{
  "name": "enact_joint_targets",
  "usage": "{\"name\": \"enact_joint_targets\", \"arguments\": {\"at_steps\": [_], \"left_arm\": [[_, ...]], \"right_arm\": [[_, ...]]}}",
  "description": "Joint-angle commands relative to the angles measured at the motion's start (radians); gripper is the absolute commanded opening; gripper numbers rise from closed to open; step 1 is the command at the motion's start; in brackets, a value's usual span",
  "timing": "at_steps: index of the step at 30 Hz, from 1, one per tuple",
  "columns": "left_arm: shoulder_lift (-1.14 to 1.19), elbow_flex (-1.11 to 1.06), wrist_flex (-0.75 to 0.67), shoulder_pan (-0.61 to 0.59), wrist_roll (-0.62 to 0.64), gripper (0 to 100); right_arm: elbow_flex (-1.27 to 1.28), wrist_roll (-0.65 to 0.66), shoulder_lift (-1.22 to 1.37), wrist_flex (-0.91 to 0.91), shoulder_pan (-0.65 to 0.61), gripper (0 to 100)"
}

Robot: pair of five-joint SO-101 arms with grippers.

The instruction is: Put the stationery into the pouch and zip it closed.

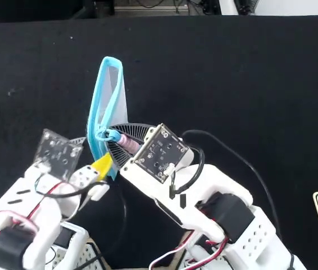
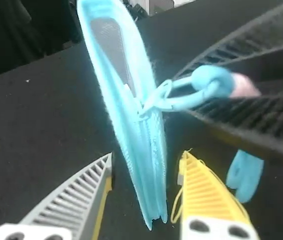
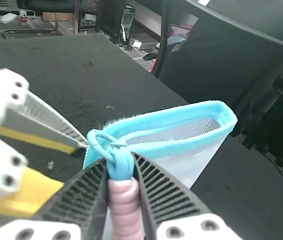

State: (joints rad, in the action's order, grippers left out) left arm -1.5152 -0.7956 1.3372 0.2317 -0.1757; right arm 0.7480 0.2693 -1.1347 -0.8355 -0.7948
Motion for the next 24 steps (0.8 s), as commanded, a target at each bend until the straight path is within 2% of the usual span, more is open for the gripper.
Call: {"name": "enact_joint_targets", "arguments": {"at_steps": [1,7,9,12,14,19,24], "left_arm": [[-0.002,-0.036,-0.080,0.010,0.002,21],[-0.002,-0.074,-0.133,0.012,0.000,21],[-0.002,-0.068,-0.132,0.018,-0.005,15],[-0.014,-0.070,-0.132,0.019,-0.002,2],[-0.049,-0.079,-0.132,0.019,-0.002,5],[-0.186,-0.081,-0.129,0.010,-0.012,3],[-0.255,-0.097,-0.009,0.010,-0.133,3]], "right_arm": [[-0.007,0.011,-0.012,0.021,0.012,1.1],[-0.007,0.011,-0.012,0.026,0.012,1.1],[-0.007,0.011,-0.012,0.028,0.014,1.1],[-0.012,0.006,-0.012,0.029,0.014,1.1],[-0.012,0.005,-0.016,0.032,0.014,1.1],[-0.010,-0.032,-0.019,0.094,0.052,1.1],[-0.007,-0.153,-0.012,0.153,0.158,1.1]]}}
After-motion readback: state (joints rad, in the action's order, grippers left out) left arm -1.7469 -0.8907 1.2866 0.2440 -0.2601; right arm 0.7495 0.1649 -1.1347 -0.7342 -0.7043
